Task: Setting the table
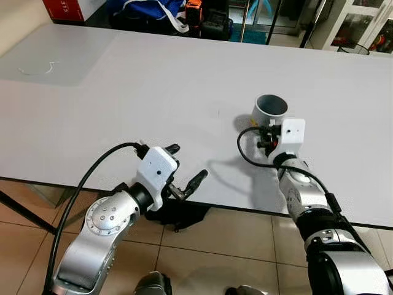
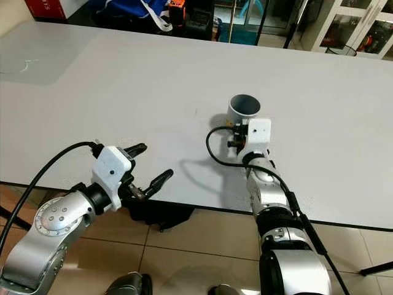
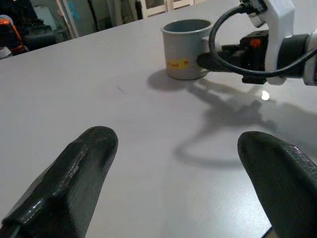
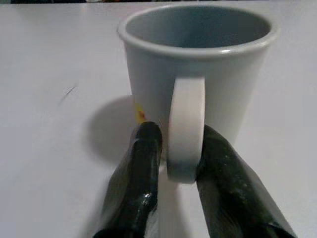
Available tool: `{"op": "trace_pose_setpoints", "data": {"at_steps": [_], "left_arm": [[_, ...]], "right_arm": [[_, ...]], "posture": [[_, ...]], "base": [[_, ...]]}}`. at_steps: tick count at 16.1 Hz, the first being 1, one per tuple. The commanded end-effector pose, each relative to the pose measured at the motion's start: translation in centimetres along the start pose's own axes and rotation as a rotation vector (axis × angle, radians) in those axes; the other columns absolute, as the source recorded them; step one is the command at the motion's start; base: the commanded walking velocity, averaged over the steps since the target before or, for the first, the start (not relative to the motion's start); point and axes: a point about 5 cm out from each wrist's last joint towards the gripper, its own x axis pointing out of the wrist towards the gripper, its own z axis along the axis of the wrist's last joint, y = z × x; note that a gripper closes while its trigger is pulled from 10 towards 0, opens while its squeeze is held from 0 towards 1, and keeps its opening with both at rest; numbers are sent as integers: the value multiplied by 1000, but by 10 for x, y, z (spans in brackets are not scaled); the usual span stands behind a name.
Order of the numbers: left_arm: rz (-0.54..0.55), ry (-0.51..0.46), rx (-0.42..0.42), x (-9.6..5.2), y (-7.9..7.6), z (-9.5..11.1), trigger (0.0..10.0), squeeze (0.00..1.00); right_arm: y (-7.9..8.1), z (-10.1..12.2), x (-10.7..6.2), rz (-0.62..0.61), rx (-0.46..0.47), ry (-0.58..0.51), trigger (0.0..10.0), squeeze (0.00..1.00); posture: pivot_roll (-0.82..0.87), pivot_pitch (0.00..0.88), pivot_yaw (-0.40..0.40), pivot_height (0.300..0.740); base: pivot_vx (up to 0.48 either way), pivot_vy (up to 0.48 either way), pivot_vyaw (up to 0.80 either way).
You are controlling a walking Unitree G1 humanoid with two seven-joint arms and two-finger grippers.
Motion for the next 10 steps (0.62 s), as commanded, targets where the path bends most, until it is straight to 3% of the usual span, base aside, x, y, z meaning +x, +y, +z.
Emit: {"op": "trace_pose_setpoints", "data": {"at_steps": [1,4,5,6,8,10], "left_arm": [[2,-13,2,0,0,3,10000,0],[12,-29,4,3,-1,5,10000,0],[45,-41,-2,5,2,8,10000,0],[79,-64,-6,6,6,12,10000,0],[134,-74,-8,5,13,12,10000,0],[200,-82,-20,1,20,12,10000,0]], "right_arm": [[-3,6,0,-3,10,-38,10000,1000],[-6,6,-7,-20,45,-84,10000,1000],[-8,9,-17,-24,41,-134,10000,271],[-10,15,-31,-35,57,-180,10000,0],[-6,25,-65,-43,46,-226,10000,0],[-2,39,-94,-84,44,-297,10000,0]], "posture": [[187,97,-44,740],[172,78,-25,740],[163,63,-17,740],[152,58,-11,740],[134,56,0,740],[123,62,3,740]], "base": [[0,0,0],[0,0,0],[0,0,0],[0,0,0],[0,0,0],[0,375,0]]}}
